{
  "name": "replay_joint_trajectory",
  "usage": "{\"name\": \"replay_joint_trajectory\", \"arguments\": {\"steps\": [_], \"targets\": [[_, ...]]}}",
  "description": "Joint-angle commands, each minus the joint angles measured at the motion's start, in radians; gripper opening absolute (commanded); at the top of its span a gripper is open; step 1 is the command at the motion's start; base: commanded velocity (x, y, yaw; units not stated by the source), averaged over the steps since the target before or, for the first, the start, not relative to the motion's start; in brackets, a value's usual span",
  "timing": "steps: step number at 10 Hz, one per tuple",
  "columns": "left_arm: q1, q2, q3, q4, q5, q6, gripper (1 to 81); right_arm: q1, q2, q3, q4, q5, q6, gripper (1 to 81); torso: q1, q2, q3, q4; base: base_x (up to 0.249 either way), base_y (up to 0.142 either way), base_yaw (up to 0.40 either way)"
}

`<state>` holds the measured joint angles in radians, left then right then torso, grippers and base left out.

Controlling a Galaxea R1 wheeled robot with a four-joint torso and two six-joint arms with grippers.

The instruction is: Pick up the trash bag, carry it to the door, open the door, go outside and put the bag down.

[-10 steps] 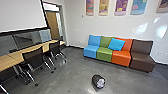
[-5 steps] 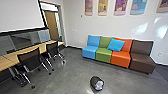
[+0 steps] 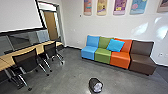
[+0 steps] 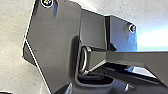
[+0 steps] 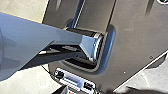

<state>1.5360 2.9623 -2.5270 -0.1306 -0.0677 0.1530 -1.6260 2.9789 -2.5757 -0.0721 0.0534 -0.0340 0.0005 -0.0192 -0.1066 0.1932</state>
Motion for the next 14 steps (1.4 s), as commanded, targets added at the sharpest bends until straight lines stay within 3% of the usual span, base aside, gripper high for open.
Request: {"name": "replay_joint_trajectory", "arguments": {"steps": [1,14], "targets": [[-0.027,-0.006,0.01,0.008,0.065,0.002,81.1,0.028,0.004,0.005,-0.011,-0.06,-0.004,81.1,0.0,0.0,0.0,0.0,0.126,0.0,0.0],[-0.023,-0.005,-0.009,-0.006,0.068,-0.004,81.1,0.031,0.008,0.0,-0.003,-0.064,0.0,81.1,0.0,0.0,0.0,0.0,0.125,0.0,0.0]]}}
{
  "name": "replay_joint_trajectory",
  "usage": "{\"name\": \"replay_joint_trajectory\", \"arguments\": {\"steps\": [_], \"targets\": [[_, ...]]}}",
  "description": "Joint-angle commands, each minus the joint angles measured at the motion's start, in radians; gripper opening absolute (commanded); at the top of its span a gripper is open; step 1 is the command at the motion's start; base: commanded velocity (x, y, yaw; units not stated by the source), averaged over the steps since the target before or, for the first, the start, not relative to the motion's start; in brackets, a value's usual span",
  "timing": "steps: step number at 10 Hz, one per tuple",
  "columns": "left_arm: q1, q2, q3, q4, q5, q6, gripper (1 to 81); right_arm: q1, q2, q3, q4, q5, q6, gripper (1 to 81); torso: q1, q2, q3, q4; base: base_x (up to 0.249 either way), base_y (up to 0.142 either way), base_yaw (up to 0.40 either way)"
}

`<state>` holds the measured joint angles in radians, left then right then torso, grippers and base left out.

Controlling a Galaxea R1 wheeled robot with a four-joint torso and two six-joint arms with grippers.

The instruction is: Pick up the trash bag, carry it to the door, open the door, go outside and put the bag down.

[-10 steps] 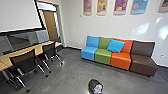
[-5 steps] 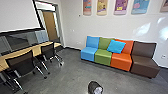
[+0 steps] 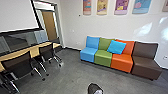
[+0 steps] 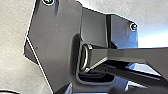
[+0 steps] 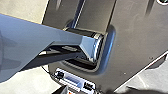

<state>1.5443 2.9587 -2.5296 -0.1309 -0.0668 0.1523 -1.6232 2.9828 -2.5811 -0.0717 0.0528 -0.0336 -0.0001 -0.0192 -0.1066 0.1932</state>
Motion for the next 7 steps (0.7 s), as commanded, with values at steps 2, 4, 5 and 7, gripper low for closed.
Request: {"name": "replay_joint_trajectory", "arguments": {"steps": [2,4,5,7], "targets": [[-0.031,0.002,-0.015,-0.007,0.068,-0.004,81.1,0.028,0.006,0.006,-0.005,-0.071,-0.005,81.1,0.0,0.0,0.0,0.0,0.124,0.0,0.0],[-0.031,0.004,-0.015,-0.007,0.068,-0.004,81.1,0.024,0.004,0.004,-0.008,-0.06,-0.006,81.1,0.0,0.0,0.0,0.0,0.124,0.0,0.0],[-0.031,0.004,-0.015,-0.009,0.068,-0.002,81.1,0.024,0.004,0.006,-0.008,-0.06,-0.006,81.1,0.0,0.0,0.0,0.0,0.117,0.0,0.0],[-0.031,0.004,-0.015,-0.009,0.068,-0.002,81.1,0.027,0.006,0.006,-0.011,-0.06,-0.006,81.1,0.0,0.0,0.0,0.0,0.116,0.0,0.0]]}}
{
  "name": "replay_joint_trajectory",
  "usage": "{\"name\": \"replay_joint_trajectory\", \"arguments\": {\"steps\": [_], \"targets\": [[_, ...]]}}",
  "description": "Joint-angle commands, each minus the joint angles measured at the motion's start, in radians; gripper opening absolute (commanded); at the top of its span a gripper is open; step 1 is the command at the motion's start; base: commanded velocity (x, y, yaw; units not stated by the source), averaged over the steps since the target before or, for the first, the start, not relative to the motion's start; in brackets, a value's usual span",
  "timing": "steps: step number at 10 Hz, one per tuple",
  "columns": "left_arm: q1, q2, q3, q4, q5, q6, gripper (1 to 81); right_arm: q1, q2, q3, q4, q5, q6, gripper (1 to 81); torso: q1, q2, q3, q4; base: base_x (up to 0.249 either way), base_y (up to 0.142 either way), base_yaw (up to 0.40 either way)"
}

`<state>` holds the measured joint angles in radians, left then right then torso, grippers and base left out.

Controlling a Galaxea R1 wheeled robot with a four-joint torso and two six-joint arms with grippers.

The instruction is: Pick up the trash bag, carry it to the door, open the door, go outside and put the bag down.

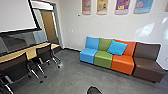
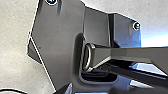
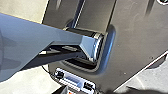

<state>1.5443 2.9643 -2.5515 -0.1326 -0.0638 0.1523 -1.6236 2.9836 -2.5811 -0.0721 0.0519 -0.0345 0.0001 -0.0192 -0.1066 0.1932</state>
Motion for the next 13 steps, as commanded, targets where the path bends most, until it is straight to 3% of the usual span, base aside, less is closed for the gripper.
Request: {"name": "replay_joint_trajectory", "arguments": {"steps": [1,13], "targets": [[-0.031,0.0,0.007,-0.006,0.065,-0.002,81.1,0.026,0.005,0.006,-0.012,-0.06,-0.005,81.1,0.0,0.0,0.0,0.0,0.116,0.0,0.0],[-0.032,0.007,0.007,0.001,0.068,-0.003,81.1,0.029,0.008,0.006,-0.014,-0.069,-0.007,81.1,0.0,0.0,0.0,0.0,0.113,0.0,0.0]]}}
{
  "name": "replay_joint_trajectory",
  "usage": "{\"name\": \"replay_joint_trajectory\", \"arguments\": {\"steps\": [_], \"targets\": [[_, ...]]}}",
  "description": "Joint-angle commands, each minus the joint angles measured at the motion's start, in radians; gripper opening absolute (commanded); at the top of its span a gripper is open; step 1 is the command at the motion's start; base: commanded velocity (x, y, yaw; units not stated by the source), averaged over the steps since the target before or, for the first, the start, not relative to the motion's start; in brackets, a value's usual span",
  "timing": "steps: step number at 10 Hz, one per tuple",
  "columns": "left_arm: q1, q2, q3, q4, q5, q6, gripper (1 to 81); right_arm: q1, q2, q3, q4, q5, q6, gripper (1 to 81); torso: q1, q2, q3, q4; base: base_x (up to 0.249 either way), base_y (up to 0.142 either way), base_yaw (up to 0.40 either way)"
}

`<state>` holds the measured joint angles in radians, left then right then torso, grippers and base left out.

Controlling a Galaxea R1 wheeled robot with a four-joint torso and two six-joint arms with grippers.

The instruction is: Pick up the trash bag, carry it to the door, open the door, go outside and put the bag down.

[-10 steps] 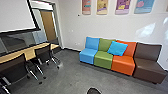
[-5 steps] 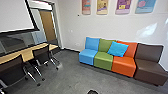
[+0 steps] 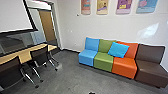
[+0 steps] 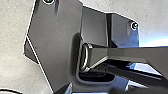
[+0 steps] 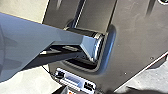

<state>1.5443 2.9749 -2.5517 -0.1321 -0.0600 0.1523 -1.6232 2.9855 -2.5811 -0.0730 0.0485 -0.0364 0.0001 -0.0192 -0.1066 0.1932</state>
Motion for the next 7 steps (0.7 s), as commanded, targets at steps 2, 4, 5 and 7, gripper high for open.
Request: {"name": "replay_joint_trajectory", "arguments": {"steps": [2,4,5,7], "targets": [[-0.031,-0.003,0.007,0.0,0.066,-0.002,81.1,0.028,0.006,0.006,-0.011,-0.062,-0.005,81.1,0.0,0.0,0.0,0.0,0.112,0.0,0.0],[-0.031,-0.003,0.007,0.0,0.066,-0.002,81.1,0.025,0.006,0.004,-0.011,-0.062,-0.005,81.1,0.0,0.0,0.0,0.0,0.112,0.0,0.0],[-0.031,-0.003,0.007,0.0,0.066,-0.004,81.1,0.025,0.006,0.006,-0.011,-0.061,-0.005,81.1,0.0,0.0,0.0,0.0,0.112,0.0,0.0],[-0.031,-0.003,0.007,0.0,0.066,-0.004,81.1,0.028,0.006,0.004,-0.011,-0.062,-0.005,81.1,0.0,0.0,0.0,0.0,0.108,0.0,0.0]]}}
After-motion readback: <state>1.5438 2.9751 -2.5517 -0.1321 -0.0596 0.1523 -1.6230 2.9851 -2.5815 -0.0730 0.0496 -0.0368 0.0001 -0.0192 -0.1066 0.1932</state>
